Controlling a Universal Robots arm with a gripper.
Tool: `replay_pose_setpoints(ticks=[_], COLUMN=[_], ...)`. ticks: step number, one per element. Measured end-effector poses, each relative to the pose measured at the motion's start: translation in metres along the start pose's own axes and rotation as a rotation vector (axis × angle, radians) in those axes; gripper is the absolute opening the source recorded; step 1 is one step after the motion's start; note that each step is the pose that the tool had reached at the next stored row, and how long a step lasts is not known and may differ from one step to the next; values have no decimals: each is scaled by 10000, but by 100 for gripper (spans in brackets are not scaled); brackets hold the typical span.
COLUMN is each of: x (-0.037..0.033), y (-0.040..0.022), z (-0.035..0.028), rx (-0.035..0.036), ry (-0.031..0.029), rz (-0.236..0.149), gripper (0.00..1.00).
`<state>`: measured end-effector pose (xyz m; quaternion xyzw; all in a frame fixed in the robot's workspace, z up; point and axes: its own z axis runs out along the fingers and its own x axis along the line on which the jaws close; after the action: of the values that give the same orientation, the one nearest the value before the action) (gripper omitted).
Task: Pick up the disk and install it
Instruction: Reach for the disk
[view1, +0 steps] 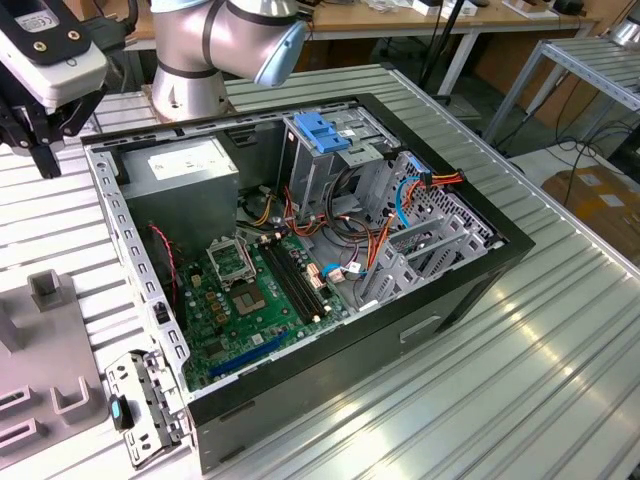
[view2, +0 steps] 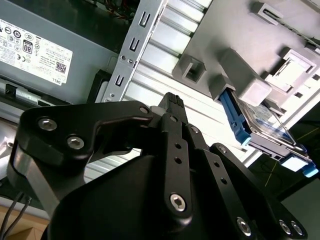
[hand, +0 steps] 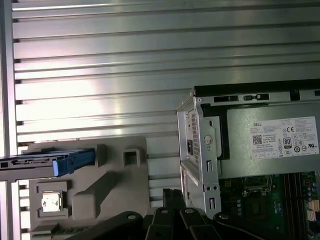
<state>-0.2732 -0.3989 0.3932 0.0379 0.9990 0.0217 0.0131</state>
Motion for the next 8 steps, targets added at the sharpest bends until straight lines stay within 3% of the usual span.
replay_pose_setpoints(ticks=[8], x=[88], y=[-7], z=[-3], rx=[1], ry=[1], rz=[0], gripper=[11])
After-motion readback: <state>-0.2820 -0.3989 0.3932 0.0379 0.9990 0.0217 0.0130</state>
